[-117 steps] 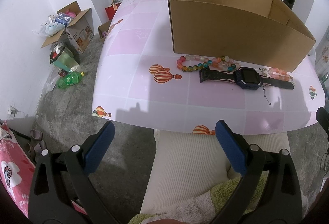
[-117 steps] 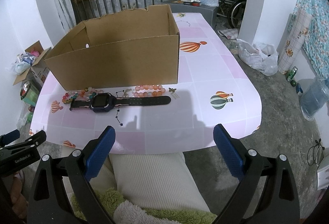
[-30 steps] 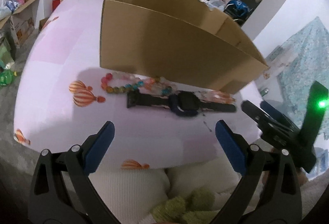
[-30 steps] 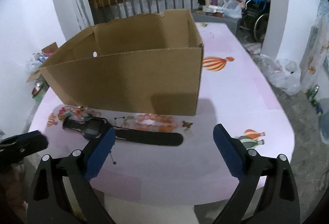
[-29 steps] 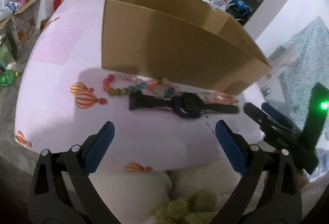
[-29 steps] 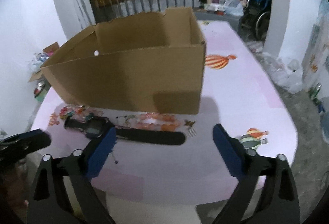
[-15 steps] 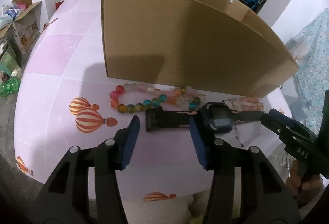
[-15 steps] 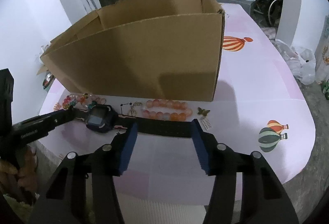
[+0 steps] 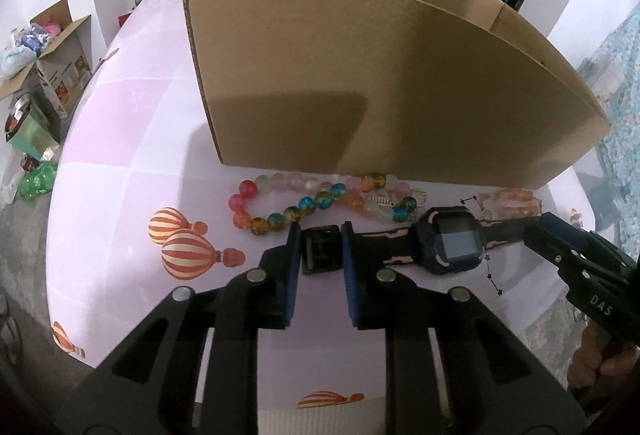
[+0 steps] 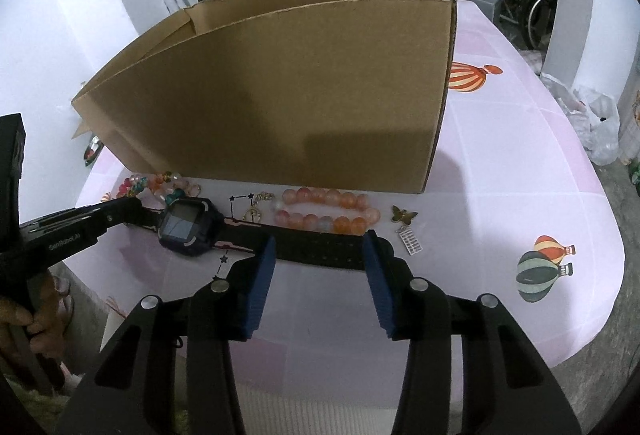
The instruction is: Organize jewelry
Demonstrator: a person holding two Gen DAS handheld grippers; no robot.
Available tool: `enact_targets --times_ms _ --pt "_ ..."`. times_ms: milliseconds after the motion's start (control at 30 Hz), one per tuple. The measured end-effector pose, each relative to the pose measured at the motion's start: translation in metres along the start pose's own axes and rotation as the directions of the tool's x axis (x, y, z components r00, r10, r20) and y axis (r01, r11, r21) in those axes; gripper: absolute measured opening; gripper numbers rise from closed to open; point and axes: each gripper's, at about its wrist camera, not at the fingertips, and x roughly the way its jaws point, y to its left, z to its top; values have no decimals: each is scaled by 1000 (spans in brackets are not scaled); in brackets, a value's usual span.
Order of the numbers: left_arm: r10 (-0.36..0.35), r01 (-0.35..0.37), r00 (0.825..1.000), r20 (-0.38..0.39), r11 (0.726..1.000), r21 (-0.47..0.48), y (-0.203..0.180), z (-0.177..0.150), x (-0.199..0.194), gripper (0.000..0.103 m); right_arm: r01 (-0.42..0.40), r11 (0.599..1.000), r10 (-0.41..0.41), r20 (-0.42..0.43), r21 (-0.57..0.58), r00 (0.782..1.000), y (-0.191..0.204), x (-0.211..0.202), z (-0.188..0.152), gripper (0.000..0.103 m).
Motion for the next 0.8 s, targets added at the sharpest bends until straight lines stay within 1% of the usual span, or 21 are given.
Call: enact_targets --times_ms 133,200,233,433,600,633,700,733,767,800 --pt "8 -8 1000 4 1000 12 -2 -2 -1 18 1 1000 -1 1 -3 1000 0 0 0 44" --pt "4 -5 1000 11 1000 14 0 -4 -4 15 1 1000 -1 1 -5 1000 0 0 0 44" --pt "0 0 1000 18 1000 19 0 -4 -7 10 1 1000 -1 1 -7 1000 -1 0 -1 44" --pt "2 -2 1000 6 1000 28 -2 -13 -11 10 2 1000 -2 1 -17 1000 0 -3 -4 44" --pt "-21 21 1000 -4 1000 8 2 -19 -17 12 5 1000 -5 -2 -24 1000 2 -4 -7 44" --pt "-29 29 1000 -6 1000 0 4 -19 -18 13 6 1000 -6 -2 -23 1000 2 -4 -7 44" --pt "-43 43 999 -16 999 -9 5 -20 -18 21 6 1000 -6 -2 -23 1000 2 -3 -7 44" --pt "-37 36 999 -20 999 -7 5 -20 -18 30 7 1000 -7 -3 -23 1000 3 -3 -7 44" --pt "-32 31 999 -24 999 -5 5 -20 -17 35 8 1000 -8 -3 -25 1000 3 -3 -7 44" --pt "-32 32 999 -29 999 -3 3 -20 -16 35 8 1000 -8 -3 -25 1000 4 -3 -7 44"
